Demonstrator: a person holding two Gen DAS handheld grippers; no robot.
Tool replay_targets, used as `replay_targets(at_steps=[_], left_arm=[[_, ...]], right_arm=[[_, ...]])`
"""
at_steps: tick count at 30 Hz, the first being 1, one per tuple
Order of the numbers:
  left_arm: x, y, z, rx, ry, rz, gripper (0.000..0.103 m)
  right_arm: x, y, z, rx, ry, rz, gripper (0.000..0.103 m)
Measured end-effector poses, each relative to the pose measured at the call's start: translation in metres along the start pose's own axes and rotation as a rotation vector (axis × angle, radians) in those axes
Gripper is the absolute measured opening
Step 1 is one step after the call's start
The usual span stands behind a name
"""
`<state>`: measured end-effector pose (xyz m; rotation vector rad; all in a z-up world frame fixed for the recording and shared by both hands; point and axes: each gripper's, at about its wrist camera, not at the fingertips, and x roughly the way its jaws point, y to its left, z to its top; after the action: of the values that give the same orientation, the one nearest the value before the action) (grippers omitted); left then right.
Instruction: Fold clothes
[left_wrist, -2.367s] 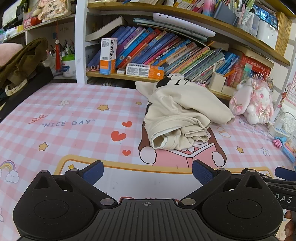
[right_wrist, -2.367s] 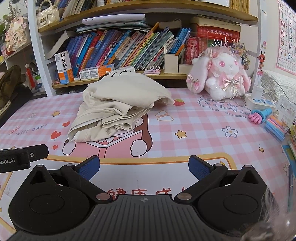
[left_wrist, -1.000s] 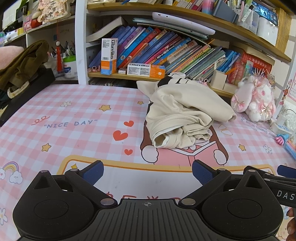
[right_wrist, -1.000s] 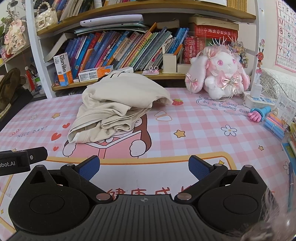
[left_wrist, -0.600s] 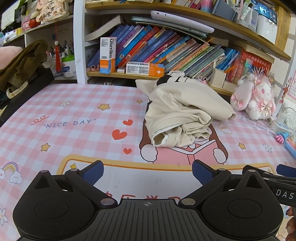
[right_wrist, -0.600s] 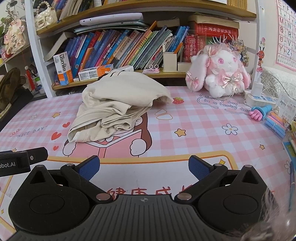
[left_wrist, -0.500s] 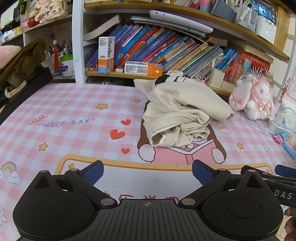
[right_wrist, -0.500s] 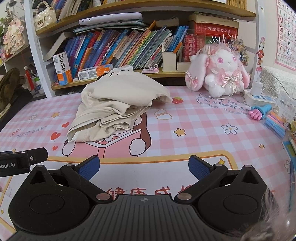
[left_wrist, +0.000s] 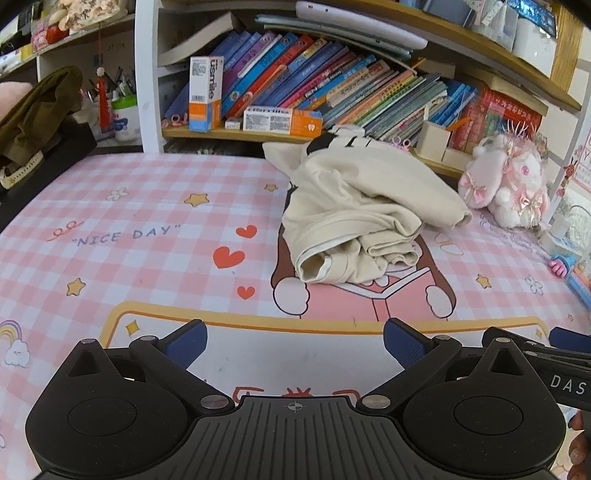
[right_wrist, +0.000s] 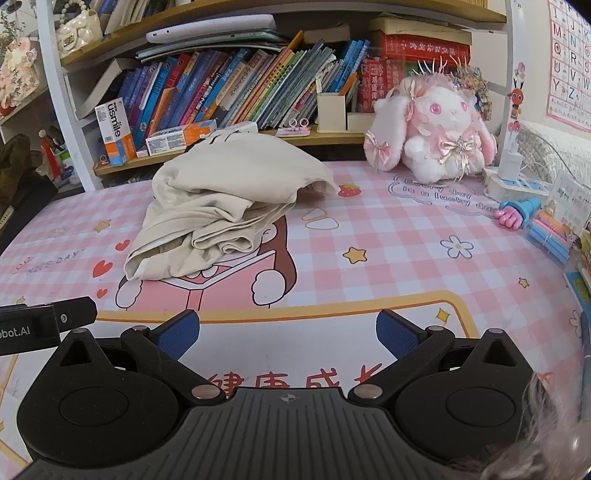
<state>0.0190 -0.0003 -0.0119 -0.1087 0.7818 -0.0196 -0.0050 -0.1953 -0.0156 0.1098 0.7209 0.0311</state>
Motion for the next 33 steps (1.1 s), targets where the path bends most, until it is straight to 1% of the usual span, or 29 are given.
replay_targets(at_steps=[7, 10, 16, 23, 30, 33], left_arm=[[0.019, 0.005, 0.0, 0.03, 0.058, -0.013, 0.103], [0.026, 0.008, -0.001, 0.044, 0.064, -0.025, 0.103], [0.034, 0.012, -0.001, 0.079, 0.04, -0.054, 0.103], [0.044, 0.01, 0.003, 0.152, 0.01, -0.082, 0.103], [0.058, 0.014, 0.016, 0.221, -0.044, -0.086, 0.103], [0.068, 0.018, 0.027, 0.246, -0.076, -0.087, 0.103]], right_arm=[[0.013, 0.002, -0.004, 0.021, 0.045, -0.018, 0.103], [0.017, 0.004, -0.006, 0.028, 0.062, -0.032, 0.103], [0.025, 0.008, -0.012, 0.056, 0.097, -0.049, 0.103], [0.029, 0.014, -0.016, 0.097, 0.121, -0.068, 0.103], [0.03, 0.014, -0.016, 0.135, 0.121, -0.115, 0.103], [0.03, 0.011, -0.012, 0.146, 0.119, -0.144, 0.103]])
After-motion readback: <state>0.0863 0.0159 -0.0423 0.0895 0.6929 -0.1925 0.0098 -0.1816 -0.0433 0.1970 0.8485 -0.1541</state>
